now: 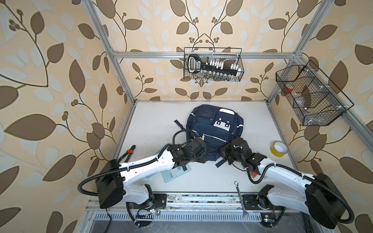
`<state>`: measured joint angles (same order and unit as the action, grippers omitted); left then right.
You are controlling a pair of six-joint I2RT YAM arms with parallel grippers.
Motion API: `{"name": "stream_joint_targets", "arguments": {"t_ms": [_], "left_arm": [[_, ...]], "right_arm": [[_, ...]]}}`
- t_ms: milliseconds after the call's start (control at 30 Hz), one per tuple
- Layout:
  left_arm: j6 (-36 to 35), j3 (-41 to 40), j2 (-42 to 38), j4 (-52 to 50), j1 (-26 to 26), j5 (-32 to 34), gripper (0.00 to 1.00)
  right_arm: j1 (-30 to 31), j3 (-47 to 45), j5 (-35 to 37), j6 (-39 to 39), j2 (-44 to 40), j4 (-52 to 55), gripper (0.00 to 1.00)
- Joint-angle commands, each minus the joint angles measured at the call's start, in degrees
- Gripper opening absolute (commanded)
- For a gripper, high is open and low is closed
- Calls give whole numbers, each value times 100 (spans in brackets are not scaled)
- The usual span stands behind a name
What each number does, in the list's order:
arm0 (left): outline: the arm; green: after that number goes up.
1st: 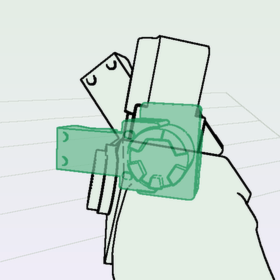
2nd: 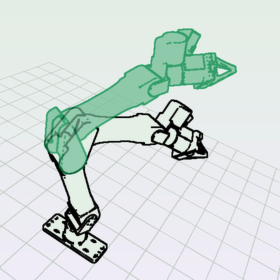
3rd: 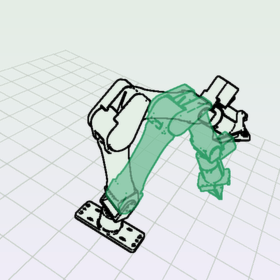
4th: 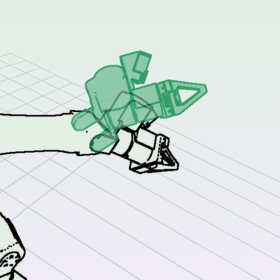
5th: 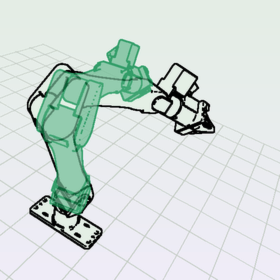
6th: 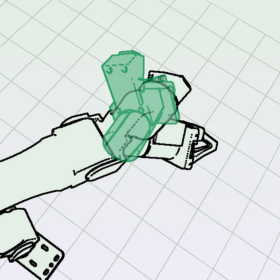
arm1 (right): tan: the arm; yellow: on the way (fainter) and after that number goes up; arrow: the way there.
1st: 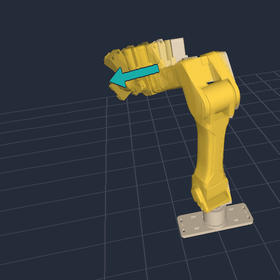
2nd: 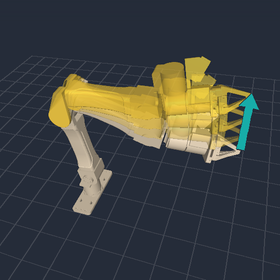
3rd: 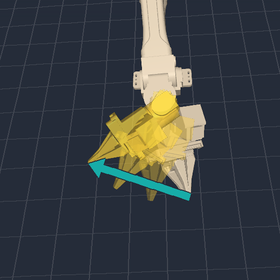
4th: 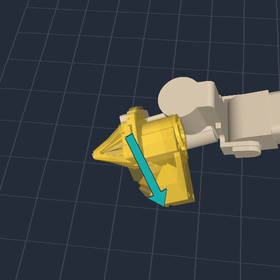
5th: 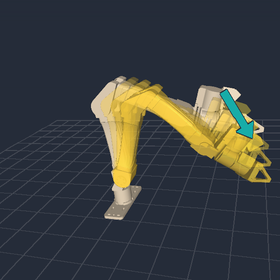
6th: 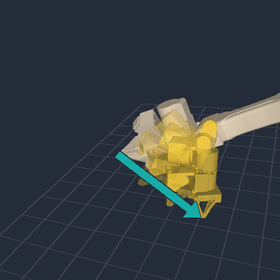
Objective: Pack books, pencil case, and school supplies into a backpack
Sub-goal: Zip the student bag at the center of the table.
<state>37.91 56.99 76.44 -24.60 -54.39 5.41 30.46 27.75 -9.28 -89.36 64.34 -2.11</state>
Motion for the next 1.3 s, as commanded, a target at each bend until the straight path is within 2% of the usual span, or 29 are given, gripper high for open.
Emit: {"name": "stream_joint_targets", "arguments": {"t_ms": [0,100,200,333,433,567,700,833,967,1067,1100,1133,1167,1200,1267], "left_arm": [[108,7,-238,-1373,798,1148,0],[12,-237,-245,-1395,1283,1242,0],[-91,-445,-264,-1276,1908,1012,0],[-25,-638,-453,-998,2585,-31,0],[-75,-615,-541,-1092,2616,82,0],[-275,-608,-195,-1159,2741,318,0],[-285,-893,204,-855,3259,362,0],[-252,-944,382,-647,3561,586,0],[-265,-758,546,-595,3620,352,0],[-305,-688,328,-472,3575,-374,2],[-281,-652,227,-492,3524,-479,14],[-283,-593,91,-509,3452,-594,23],[-305,-520,-72,-503,3376,-706,30],[-348,-460,-219,-509,3306,-750,35],[-435,-322,-461,-463,3259,-943,43]], "right_arm": [[-927,-403,689,788,-441,717,0],[-1427,-288,437,1283,-483,1008,0],[-1702,-277,271,1545,-439,1091,0],[-1954,-241,402,1942,-436,1088,0],[-2154,-167,239,2215,-232,1043,0],[-2294,-127,165,2382,-141,1019,0],[-2642,-236,-20,2509,-321,980,0],[-2841,-301,-185,2632,-375,1001,0],[-2839,-307,-506,2695,-225,864,0],[-2714,-62,-767,3025,-216,871,1],[-2611,166,-710,3240,-187,1160,16],[-2482,433,-556,3487,-168,1542,44],[-2376,626,-416,3632,-175,1867,60],[-2354,715,-379,3840,-212,2049,64],[-2356,829,-307,4006,-381,2304,66]]}}
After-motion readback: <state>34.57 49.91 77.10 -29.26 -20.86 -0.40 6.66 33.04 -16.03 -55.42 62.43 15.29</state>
